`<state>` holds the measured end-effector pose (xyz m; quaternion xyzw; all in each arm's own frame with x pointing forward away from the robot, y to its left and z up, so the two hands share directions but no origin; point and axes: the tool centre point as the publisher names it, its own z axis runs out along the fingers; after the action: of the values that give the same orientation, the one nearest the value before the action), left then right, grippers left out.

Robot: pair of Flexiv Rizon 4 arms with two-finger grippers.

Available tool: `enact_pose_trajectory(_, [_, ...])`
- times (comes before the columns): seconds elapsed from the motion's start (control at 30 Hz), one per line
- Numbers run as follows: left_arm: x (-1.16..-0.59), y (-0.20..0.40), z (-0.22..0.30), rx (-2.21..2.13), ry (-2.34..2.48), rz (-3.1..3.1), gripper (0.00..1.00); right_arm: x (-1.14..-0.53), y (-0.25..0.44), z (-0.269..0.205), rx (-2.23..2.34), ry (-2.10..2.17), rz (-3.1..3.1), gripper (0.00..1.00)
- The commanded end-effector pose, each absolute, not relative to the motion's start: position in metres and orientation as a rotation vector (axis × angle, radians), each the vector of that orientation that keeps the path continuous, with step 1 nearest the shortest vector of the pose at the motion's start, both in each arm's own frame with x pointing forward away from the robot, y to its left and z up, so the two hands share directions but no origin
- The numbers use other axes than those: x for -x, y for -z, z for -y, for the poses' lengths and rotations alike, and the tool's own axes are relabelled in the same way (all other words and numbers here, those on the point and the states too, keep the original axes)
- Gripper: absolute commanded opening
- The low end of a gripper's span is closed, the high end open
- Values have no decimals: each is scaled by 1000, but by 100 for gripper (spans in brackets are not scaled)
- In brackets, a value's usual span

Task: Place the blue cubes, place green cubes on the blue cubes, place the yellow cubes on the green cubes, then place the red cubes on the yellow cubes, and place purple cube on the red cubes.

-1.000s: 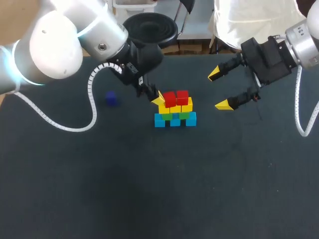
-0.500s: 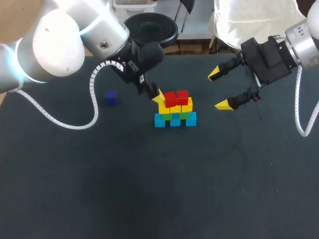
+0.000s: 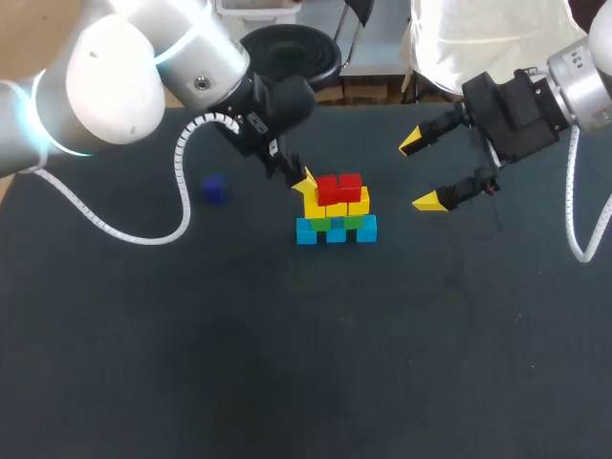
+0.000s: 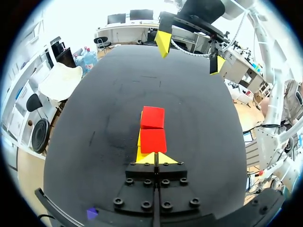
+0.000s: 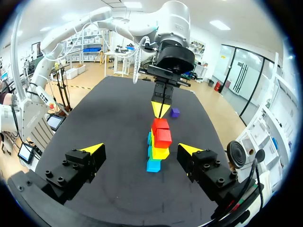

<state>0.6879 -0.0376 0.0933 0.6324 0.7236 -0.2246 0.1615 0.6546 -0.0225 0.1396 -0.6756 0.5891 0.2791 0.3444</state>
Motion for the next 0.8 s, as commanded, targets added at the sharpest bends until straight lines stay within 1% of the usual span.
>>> enact_pose_trajectory(0.03, [-690,-94,40,-1810,640,-2067,0,-655,-139,23,1754,-726,-1528,100])
enact_pose_trajectory(0.47, [-688,-92,30,-1795,631,-2090,0,-655,-139,23,1754,-726,-1528,100])
enact_pose_trajectory(0.8, [-688,-88,38,-1818,644,-2086,0,-655,-139,23,1754,-726,-1528,100])
